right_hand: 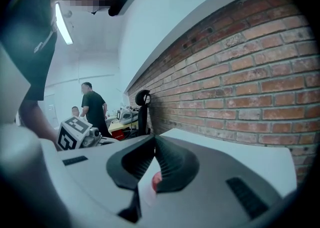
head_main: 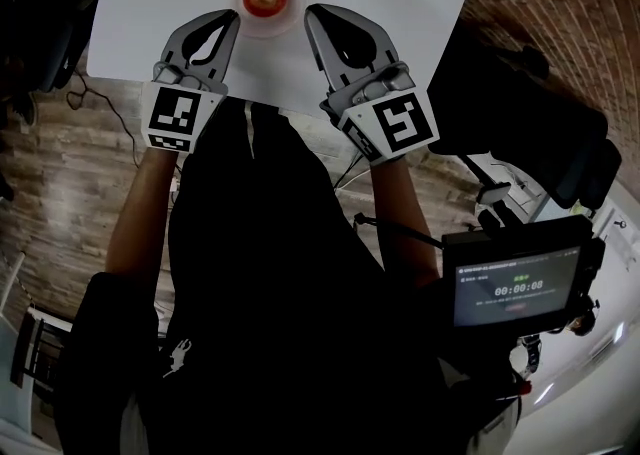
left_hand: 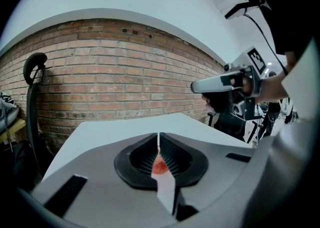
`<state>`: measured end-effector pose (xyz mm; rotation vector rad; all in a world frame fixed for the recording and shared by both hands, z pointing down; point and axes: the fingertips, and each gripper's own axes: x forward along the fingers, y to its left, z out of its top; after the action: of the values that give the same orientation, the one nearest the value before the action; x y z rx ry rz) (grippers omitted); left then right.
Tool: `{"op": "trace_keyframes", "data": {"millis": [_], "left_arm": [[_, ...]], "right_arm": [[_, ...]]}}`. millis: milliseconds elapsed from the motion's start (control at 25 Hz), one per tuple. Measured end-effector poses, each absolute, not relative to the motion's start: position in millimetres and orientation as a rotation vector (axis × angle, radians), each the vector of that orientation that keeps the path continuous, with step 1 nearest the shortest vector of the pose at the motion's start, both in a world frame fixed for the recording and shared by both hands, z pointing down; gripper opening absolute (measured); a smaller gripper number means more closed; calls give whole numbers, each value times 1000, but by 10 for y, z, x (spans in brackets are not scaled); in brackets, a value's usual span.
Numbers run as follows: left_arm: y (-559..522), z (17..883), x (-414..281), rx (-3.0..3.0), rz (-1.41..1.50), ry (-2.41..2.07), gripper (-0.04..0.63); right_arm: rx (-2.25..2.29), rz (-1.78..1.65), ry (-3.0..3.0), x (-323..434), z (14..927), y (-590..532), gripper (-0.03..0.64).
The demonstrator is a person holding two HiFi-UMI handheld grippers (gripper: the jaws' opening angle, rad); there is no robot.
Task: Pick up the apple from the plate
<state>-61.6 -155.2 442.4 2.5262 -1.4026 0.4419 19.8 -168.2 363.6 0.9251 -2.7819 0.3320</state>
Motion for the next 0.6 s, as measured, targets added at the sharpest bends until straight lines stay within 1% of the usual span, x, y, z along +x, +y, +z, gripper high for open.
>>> {"op": "trace_keyframes", "data": {"millis": [280,600], "left_arm": [[-1609,4474,-545,2517,407,-1352,8],[-1622,4584,-453,2533,454,-1304,8]], "right_arm": [[972,352,-2727,262,3711,-1712,4],[980,358,-2731,256,3720,-1702,5]]}}
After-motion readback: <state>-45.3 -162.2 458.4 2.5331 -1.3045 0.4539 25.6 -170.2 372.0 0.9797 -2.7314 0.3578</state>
